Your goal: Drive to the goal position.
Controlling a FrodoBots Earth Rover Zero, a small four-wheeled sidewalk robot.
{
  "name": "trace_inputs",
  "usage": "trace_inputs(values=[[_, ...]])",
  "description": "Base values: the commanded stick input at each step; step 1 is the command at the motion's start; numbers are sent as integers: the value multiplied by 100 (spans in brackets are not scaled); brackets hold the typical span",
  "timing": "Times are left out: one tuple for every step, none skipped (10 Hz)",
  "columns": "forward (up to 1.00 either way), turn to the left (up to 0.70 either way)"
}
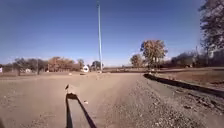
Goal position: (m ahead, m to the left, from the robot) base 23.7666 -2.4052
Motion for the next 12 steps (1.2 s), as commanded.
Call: trace_inputs(values=[[50, 0], [50, 0], [50, 0], [50, 0], [50, 0], [50, 0], [50, 0], [50, 0], [50, 0], [50, 0], [50, 0], [50, 0]])
